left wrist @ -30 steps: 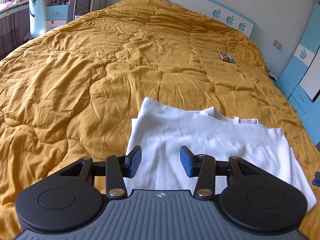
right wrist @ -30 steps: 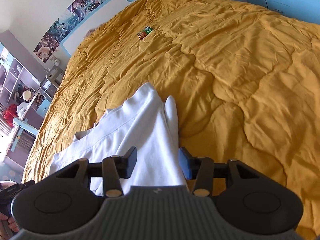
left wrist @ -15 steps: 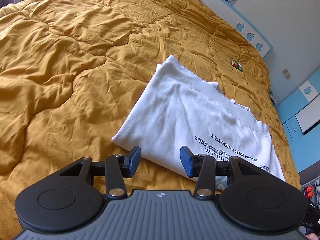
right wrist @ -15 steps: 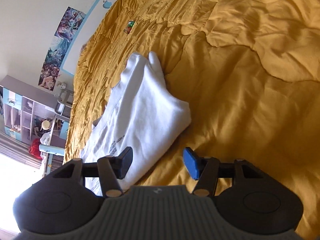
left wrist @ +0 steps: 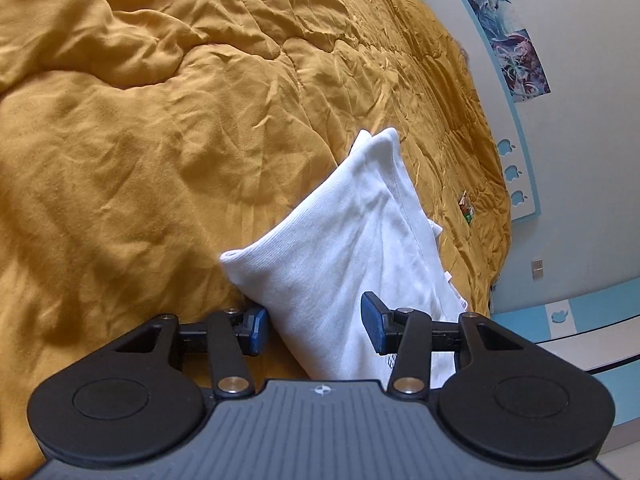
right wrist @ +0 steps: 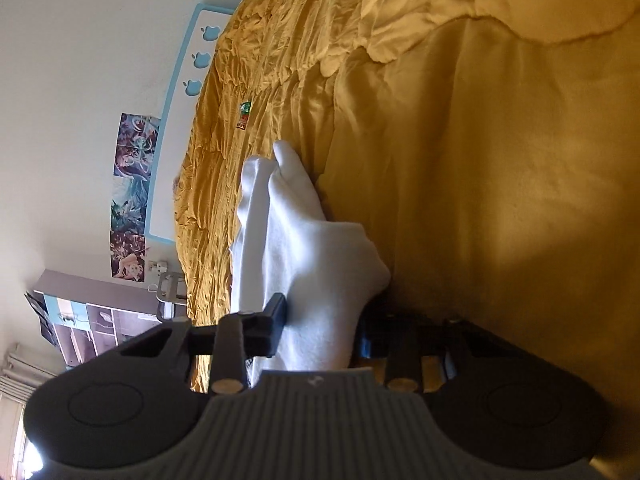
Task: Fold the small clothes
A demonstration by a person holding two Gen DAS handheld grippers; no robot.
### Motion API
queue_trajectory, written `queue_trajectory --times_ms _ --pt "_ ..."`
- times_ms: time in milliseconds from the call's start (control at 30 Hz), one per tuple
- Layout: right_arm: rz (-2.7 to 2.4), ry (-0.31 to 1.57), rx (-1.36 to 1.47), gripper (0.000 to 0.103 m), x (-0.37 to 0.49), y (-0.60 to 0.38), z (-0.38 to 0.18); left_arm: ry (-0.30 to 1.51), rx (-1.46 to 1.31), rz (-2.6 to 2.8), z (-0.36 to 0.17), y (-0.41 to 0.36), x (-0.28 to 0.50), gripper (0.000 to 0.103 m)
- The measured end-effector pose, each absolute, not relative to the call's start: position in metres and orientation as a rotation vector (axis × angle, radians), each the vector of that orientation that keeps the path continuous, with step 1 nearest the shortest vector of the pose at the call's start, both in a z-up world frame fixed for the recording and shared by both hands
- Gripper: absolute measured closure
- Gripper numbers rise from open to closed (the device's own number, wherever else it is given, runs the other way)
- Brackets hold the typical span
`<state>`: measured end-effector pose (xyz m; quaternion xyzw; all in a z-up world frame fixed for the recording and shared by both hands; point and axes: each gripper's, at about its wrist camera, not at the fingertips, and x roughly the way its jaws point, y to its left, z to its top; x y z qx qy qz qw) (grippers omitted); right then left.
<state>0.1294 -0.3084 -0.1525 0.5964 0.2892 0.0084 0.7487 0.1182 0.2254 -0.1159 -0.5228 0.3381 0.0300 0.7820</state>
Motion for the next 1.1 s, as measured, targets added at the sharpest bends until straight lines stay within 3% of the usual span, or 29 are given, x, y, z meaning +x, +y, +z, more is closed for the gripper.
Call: queue_trajectory --times_ms 67,167,200,233,333,933,1100 --pt "0.020 0.620 1.336 0.074 0.132 -0.307 -0.158 0.712 -1.112 0.057 -0.117 0.221 0.126 0.053" --pt "0.006 0.611 1.380 0.075 0.133 -0.309 -0.164 0.691 -1.144 0.075 -0.122 0.218 0.133 0.069" --pt "0.001 0.610 1.382 0.078 0.132 -0.308 -0.164 0.680 -1.172 0.107 -0.125 0.219 0.132 0.090" --pt "-0.005 0.610 1.377 0.089 0.131 -0.307 -0.164 0.682 -1.200 0.129 -0.127 0.220 0.131 0.090" --pt "0.003 0.588 1.379 0.094 0.129 -0.308 -0.160 0.661 -1.198 0.148 -0.119 0.216 0.126 0.091" --pt "0.062 0.601 1.377 0.096 0.109 -0.314 -0.093 0.730 -1.259 0.061 -0.056 0.225 0.112 0.092" --pt "0.045 0.617 1.352 0.096 0.093 -0.314 -0.077 0.734 -1.117 0.008 -0.040 0.218 0.100 0.092"
